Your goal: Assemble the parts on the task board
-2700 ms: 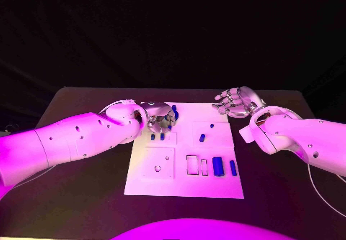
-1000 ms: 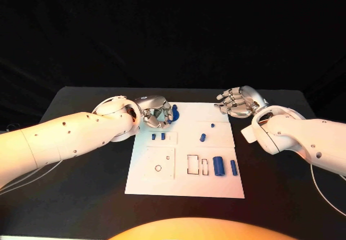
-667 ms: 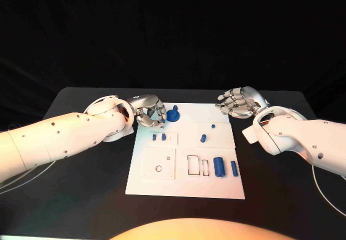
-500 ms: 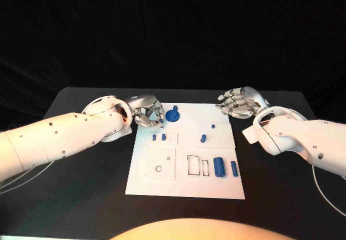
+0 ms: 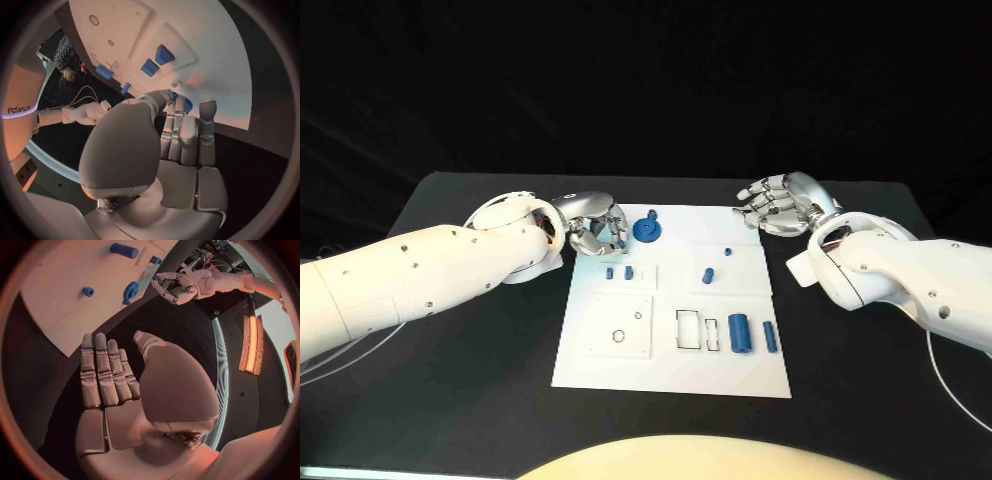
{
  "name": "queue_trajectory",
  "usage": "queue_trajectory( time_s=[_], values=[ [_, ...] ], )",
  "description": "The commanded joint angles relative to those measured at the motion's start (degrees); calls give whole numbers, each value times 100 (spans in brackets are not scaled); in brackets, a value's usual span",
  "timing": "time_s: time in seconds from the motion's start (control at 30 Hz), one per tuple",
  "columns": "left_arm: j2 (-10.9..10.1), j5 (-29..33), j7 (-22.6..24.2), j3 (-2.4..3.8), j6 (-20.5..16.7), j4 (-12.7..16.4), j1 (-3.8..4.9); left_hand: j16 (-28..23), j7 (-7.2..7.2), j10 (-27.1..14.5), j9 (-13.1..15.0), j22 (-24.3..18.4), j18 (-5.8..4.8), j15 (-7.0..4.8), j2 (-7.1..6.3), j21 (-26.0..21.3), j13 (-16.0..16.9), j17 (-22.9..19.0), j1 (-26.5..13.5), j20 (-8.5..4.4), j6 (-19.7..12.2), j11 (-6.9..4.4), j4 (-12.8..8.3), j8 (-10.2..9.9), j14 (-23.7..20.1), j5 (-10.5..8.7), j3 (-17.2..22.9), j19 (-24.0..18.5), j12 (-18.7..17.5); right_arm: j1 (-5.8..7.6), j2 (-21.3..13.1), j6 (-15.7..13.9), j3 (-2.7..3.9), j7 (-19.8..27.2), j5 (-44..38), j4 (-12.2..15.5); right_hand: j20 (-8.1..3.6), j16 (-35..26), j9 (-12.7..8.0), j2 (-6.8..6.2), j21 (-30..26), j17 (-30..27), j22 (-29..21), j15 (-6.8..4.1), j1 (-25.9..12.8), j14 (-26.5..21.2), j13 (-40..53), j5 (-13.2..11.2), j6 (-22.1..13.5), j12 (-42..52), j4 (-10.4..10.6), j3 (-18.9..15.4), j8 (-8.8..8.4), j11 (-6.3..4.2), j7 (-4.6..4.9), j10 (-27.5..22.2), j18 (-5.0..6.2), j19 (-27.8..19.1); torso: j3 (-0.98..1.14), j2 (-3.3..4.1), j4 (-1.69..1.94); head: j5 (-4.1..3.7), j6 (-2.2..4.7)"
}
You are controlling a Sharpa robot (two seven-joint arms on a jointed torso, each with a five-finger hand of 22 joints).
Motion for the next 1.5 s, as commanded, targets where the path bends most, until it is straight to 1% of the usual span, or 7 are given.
queue_trajectory(
  time_s=[0.03,0.3,0.57,0.77,0.9,1.4,1.5],
  values=[
    [25,-192,-9,-1,170,2,-32,27,-2,56,12,-6,-73,7,-6,13,2,-10,-59,21,28,-2,-35,11,36,-18,5,-6,-36,2,4,15,2,40,-39,5,-2,-29,-7,0,-4,-9,-5,-1,23,-32,-5,-8,-49,35,-22,-2,19,-7,289,-36,31,-42,-2,-1,-4,9,4],
    [92,-213,4,-2,183,-68,-77,24,-2,60,13,-8,-72,8,-8,11,3,-21,-63,21,30,-1,-36,9,30,-18,5,-9,-42,1,11,19,2,47,-38,-13,-2,-30,-9,1,-3,-14,-14,-2,20,-29,-14,-8,-49,39,-19,-1,25,-8,288,-34,31,-40,-5,2,-14,18,14],
    [136,-293,3,-2,187,-116,-94,27,-2,66,16,-7,-71,8,-5,12,4,-15,-61,20,33,-2,-41,4,32,-18,9,-9,-52,1,16,28,2,52,-25,-16,-2,-30,-9,1,-3,-14,-14,-2,20,-29,-14,-8,-49,39,-19,-1,25,-8,288,-34,31,-40,0,6,-9,5,14],
    [156,-358,11,-1,128,-145,-134,29,-4,77,19,4,-71,7,-3,19,7,-13,-54,18,38,-5,-51,1,33,-18,13,-2,-60,0,17,31,2,54,-20,-23,-2,-30,-9,1,-3,-14,-14,-2,20,-29,-14,-8,-49,39,-19,-1,25,-8,288,-34,31,-40,-11,8,-14,-4,8],
    [166,-411,-1,-1,124,-166,-142,28,-3,82,20,8,-71,7,-3,22,8,-17,-50,16,40,-4,-59,-2,32,-18,15,0,-66,0,14,39,2,54,-8,-23,-2,-30,-9,1,-3,-14,-14,-2,20,-29,-14,-8,-49,39,-19,-1,25,-8,288,-34,31,-40,-2,5,-6,-17,3],
    [210,-450,-64,-1,224,-193,-147,33,-2,102,27,18,-72,5,1,30,14,-7,-43,13,55,-6,-72,-4,36,-18,20,7,-76,0,12,69,2,35,78,-27,-2,-31,-12,5,-1,-22,-26,-2,22,-27,-27,-7,-49,44,-19,5,34,-9,287,-32,31,-38,4,3,-14,-8,-12],
    [217,-443,-83,-1,285,-202,-146,35,7,99,28,17,-73,11,2,29,15,-12,-78,13,44,5,-60,-28,35,-23,16,4,-112,0,9,73,2,32,80,-26,-2,-31,-12,5,-1,-22,-26,-2,22,-27,-27,-7,-49,44,-19,5,34,-9,287,-32,31,-38,4,5,-13,-19,0]
  ],
)
